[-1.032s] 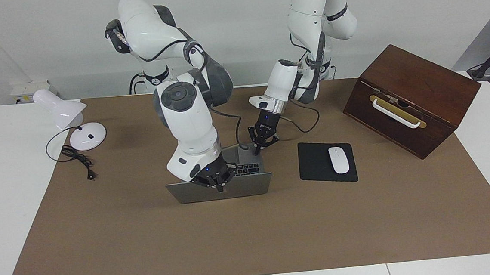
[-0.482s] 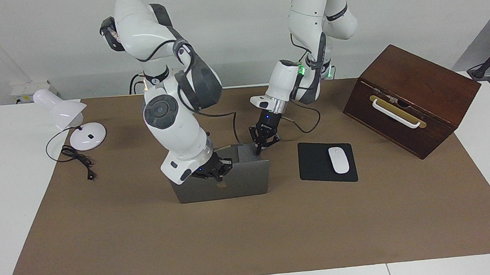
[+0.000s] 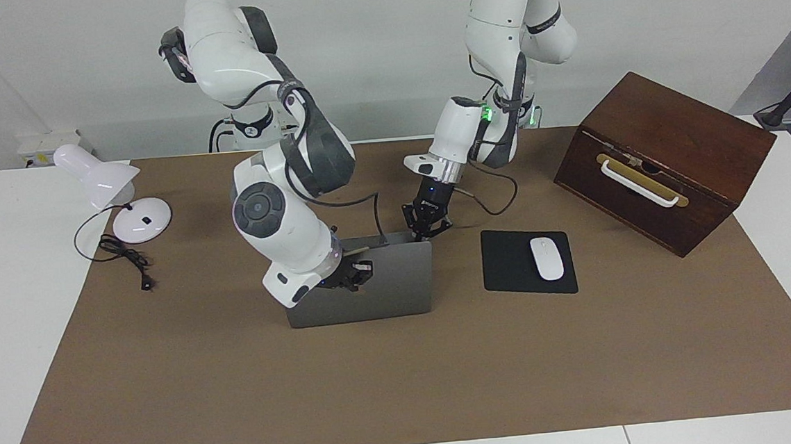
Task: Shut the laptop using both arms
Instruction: 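Push the laptop screen down toward the keyboard with the right gripper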
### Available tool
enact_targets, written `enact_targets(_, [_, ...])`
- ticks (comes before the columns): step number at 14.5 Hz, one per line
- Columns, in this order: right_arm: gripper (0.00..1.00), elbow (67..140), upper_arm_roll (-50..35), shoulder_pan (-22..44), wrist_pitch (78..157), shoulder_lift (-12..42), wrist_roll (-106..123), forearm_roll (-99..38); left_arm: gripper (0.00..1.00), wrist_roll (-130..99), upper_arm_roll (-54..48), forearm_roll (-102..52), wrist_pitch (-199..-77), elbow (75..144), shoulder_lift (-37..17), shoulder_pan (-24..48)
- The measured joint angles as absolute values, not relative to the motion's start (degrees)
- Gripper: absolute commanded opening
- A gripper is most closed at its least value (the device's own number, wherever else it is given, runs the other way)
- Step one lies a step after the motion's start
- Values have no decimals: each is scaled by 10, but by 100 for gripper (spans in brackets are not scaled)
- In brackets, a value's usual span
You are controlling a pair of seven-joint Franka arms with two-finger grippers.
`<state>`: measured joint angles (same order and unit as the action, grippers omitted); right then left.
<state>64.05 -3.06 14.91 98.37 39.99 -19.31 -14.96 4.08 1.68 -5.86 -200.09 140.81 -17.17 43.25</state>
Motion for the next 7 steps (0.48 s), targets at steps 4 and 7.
enact_targets(4, [0,671,-31,149,1003,396,-193,-151,0,43,17,-58,-2003,1408,-172,433])
enact_targets(7, [0,692,-31,149,1026,395,-193,-152,0,44,17,-58,-2003,1409,-172,433])
